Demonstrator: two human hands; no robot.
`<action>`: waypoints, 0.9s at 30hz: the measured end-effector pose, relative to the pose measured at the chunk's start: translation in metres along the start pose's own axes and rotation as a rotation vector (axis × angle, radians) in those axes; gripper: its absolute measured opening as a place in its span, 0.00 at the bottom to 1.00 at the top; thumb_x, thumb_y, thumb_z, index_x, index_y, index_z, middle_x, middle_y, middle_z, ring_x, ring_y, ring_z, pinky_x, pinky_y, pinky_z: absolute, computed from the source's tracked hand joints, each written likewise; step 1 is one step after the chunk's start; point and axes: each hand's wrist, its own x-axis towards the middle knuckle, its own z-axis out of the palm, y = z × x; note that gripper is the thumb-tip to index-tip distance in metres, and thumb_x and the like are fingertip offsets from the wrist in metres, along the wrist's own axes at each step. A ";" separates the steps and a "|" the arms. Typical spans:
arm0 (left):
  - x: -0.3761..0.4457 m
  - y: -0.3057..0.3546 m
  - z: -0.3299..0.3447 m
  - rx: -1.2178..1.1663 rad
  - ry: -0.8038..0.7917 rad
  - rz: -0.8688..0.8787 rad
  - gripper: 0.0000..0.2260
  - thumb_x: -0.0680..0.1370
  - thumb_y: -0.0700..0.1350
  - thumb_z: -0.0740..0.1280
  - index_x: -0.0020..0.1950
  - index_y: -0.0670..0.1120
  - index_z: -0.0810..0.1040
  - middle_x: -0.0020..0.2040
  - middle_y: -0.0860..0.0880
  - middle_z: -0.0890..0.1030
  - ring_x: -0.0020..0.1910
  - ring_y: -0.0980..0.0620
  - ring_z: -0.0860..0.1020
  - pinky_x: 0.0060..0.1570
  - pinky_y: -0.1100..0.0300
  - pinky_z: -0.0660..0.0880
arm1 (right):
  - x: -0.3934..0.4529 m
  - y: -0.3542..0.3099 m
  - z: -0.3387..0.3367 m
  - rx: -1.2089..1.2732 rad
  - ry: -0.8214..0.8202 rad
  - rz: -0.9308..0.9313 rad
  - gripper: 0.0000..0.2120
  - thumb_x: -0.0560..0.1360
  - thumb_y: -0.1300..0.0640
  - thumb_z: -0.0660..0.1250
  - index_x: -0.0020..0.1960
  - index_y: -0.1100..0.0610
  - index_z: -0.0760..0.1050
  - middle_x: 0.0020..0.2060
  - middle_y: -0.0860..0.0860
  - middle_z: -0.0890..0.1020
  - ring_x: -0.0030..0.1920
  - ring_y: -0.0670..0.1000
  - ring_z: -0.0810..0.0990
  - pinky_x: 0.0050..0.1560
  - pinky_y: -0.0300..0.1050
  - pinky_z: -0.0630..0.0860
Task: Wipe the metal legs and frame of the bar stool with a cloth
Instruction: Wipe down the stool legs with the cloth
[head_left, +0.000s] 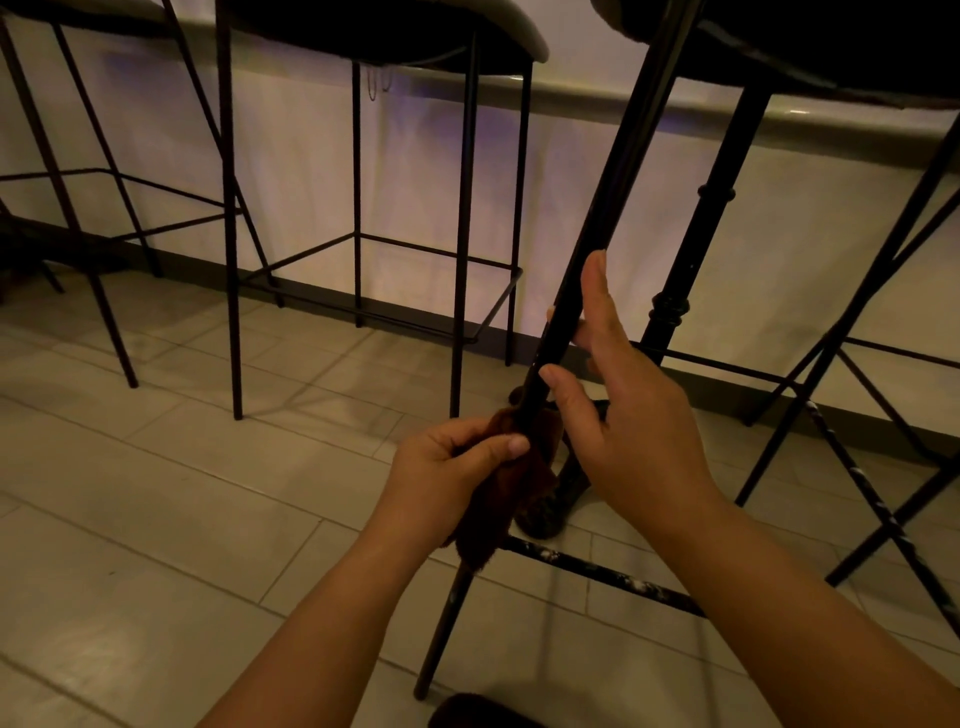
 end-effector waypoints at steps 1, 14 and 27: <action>0.000 0.000 0.003 -0.019 0.022 0.010 0.13 0.68 0.50 0.72 0.50 0.47 0.84 0.45 0.45 0.86 0.45 0.47 0.85 0.43 0.57 0.81 | 0.000 0.000 0.001 0.009 0.003 0.003 0.36 0.78 0.45 0.57 0.75 0.40 0.35 0.52 0.53 0.81 0.47 0.48 0.79 0.40 0.23 0.65; 0.002 0.034 0.020 -0.136 0.047 0.077 0.10 0.66 0.53 0.71 0.46 0.54 0.84 0.42 0.50 0.86 0.41 0.52 0.85 0.33 0.66 0.78 | -0.003 -0.002 -0.005 0.153 -0.072 0.067 0.32 0.80 0.47 0.53 0.72 0.31 0.35 0.53 0.51 0.81 0.48 0.49 0.79 0.45 0.41 0.80; 0.009 0.026 0.002 -0.002 -0.095 0.048 0.11 0.70 0.51 0.71 0.50 0.52 0.83 0.46 0.49 0.86 0.47 0.52 0.84 0.39 0.68 0.78 | 0.001 0.002 -0.018 0.225 -0.121 0.050 0.35 0.75 0.61 0.52 0.76 0.39 0.46 0.75 0.36 0.52 0.76 0.38 0.50 0.74 0.40 0.52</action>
